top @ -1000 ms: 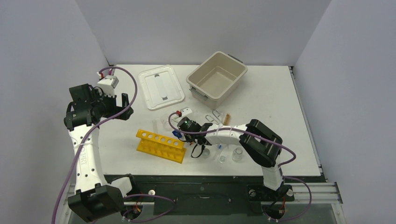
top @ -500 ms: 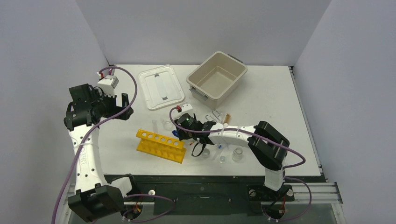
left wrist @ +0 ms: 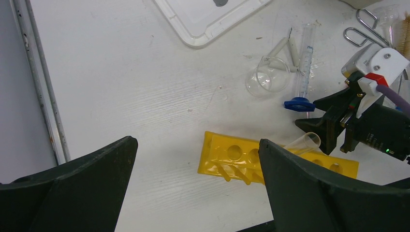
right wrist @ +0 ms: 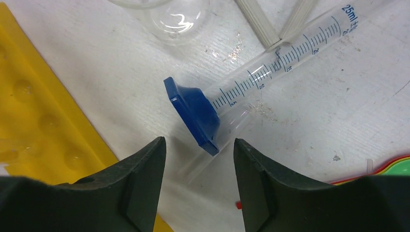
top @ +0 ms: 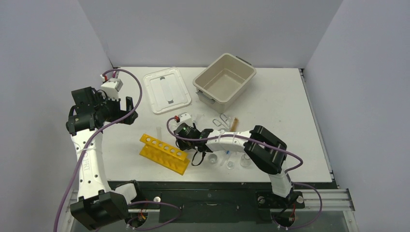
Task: Organize the chemistry lab equipment
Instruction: Adjust the test tube rack at the center of the board, then pick up the test tube at the center of the board.
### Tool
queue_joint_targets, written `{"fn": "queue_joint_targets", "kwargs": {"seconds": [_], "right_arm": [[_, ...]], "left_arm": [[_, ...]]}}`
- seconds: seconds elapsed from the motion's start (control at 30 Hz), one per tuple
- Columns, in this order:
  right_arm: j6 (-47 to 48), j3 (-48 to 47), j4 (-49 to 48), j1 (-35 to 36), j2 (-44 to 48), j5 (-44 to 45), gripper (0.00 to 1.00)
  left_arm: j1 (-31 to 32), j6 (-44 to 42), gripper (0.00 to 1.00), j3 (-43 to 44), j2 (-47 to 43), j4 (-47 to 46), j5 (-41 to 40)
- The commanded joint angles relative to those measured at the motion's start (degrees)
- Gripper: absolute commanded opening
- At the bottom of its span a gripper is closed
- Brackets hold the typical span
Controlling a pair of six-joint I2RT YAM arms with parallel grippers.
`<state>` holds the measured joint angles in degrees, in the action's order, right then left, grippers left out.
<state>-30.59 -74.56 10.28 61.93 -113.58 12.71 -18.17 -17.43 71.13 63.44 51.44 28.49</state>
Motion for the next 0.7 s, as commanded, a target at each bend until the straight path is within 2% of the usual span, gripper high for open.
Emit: {"fn": "queue_joint_targets", "kwargs": {"seconds": [0.0, 0.23, 0.5, 0.67], "right_arm": [[-0.47, -1.96, 0.64, 0.14, -1.05, 2.2, 0.49], [-0.82, -0.63, -0.38, -0.9, -2.56, 2.19, 0.45], [0.06, 4.57, -0.8, -3.84, 2.29, 3.49, 0.2], [1.41, 6.59, -0.14, -5.21, 4.92, 3.72, 0.06]], "left_arm": [[-0.66, -1.03, 0.97, 2.86, -0.77, -0.11, 0.17], [-0.64, -1.07, 0.97, 2.75, -0.66, -0.08, 0.21], [-0.64, -7.49, 0.97, 2.44, -0.24, 3.96, 3.38], [-0.64, -8.4, 0.97, 1.94, -0.19, 4.82, 4.95]]}}
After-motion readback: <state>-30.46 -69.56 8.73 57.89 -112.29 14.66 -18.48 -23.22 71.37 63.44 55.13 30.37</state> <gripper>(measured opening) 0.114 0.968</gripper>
